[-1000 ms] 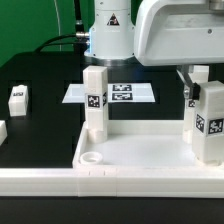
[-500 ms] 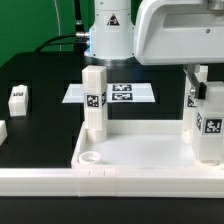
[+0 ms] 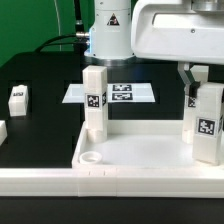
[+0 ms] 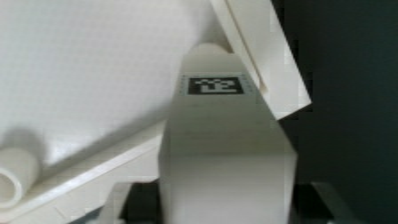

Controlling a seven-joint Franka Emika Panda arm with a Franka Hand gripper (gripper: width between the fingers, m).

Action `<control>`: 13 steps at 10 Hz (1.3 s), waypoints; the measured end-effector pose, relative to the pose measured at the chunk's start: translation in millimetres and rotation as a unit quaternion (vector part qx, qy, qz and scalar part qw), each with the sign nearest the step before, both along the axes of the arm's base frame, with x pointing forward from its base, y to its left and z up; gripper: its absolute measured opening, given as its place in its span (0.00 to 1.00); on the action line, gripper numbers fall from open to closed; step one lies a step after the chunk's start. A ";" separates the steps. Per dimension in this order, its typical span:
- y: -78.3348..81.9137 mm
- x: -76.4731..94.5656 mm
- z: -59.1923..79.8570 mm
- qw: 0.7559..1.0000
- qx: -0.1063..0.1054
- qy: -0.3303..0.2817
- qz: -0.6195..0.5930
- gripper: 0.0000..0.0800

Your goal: Assemble desk

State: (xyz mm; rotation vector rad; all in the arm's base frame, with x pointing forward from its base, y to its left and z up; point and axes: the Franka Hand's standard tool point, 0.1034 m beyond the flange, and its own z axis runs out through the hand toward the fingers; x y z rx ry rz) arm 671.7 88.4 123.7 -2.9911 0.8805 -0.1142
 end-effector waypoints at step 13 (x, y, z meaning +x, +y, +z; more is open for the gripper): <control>-3.9 -3.7 -2.6 0.920 0.031 0.005 -0.392 0.67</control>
Offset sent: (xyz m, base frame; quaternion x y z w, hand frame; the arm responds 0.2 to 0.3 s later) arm -0.0097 0.0041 -0.0097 0.0085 -0.0183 0.2922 0.9561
